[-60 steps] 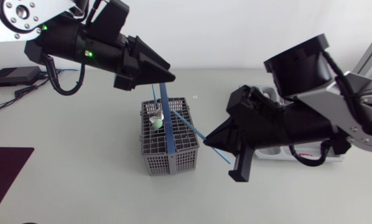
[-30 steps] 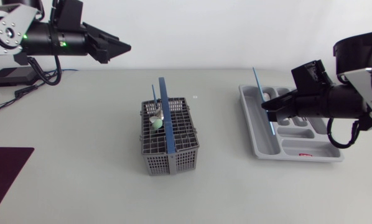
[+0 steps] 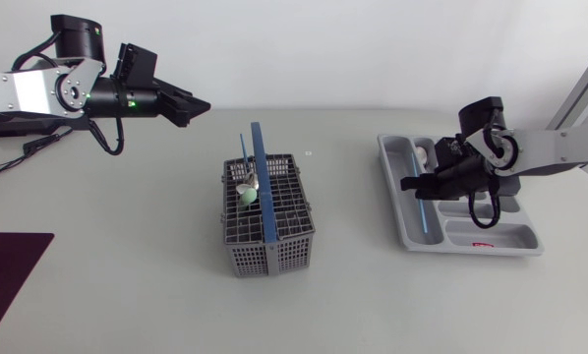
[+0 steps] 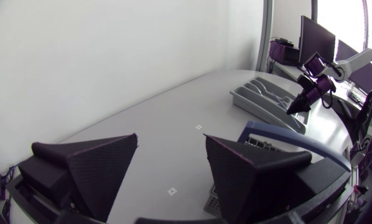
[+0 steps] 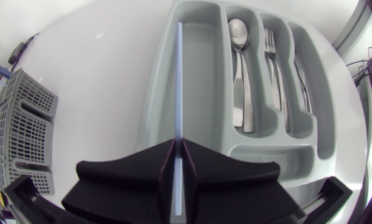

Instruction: Unload the cutlery basket into the drawer organizer.

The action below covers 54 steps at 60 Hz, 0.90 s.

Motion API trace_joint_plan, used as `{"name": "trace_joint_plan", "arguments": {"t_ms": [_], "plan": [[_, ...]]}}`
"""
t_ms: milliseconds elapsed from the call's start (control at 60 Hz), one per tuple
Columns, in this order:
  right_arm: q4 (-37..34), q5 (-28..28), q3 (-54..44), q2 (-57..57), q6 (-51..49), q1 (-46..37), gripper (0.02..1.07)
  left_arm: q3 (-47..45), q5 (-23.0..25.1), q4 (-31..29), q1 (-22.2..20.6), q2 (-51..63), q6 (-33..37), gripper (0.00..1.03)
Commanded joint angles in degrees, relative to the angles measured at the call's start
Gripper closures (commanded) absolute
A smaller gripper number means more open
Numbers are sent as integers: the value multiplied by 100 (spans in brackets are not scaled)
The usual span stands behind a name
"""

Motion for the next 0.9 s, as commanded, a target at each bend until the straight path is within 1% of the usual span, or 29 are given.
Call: {"name": "trace_joint_plan", "arguments": {"t_ms": [0,67,117,217,250,267,300,383,433,483,583,667,733,850,883], "plan": [[22,35,286,354,263,1,101,-159,-85,154,-50,225,-115,7],[-13,44,418,530,263,1,101,-142,-112,172,-94,313,-115,7],[-22,79,497,635,237,19,93,-133,-156,207,-138,383,-124,7],[-57,97,524,627,140,89,63,-54,-226,260,-208,559,-142,7],[-83,106,497,539,87,124,55,-1,-235,260,-226,629,-150,7],[-92,132,480,504,70,133,53,16,-261,260,-235,665,-150,7],[-66,255,409,319,0,177,46,69,-288,277,-261,761,-168,7],[40,396,190,-217,-159,282,33,175,-402,321,-314,937,-177,7],[101,466,23,-569,-317,397,30,245,-437,348,-349,1051,-177,7],[57,404,-144,-964,-581,564,24,368,-543,339,-384,1245,-177,7],[40,167,-566,-1790,-915,1012,23,605,-666,339,-463,1543,-177,7],[-189,-105,-795,-2239,-1090,1513,23,825,-780,312,-542,1772,-177,7],[-479,-413,-856,-2300,-1213,1812,23,966,-789,251,-577,1904,-177,7],[-777,-492,-988,-2256,-1266,2225,23,1106,-780,84,-577,2001,-177,7],[-883,-527,-1006,-2256,-1275,2322,23,1115,-701,40,-551,2001,-177,7]]}}
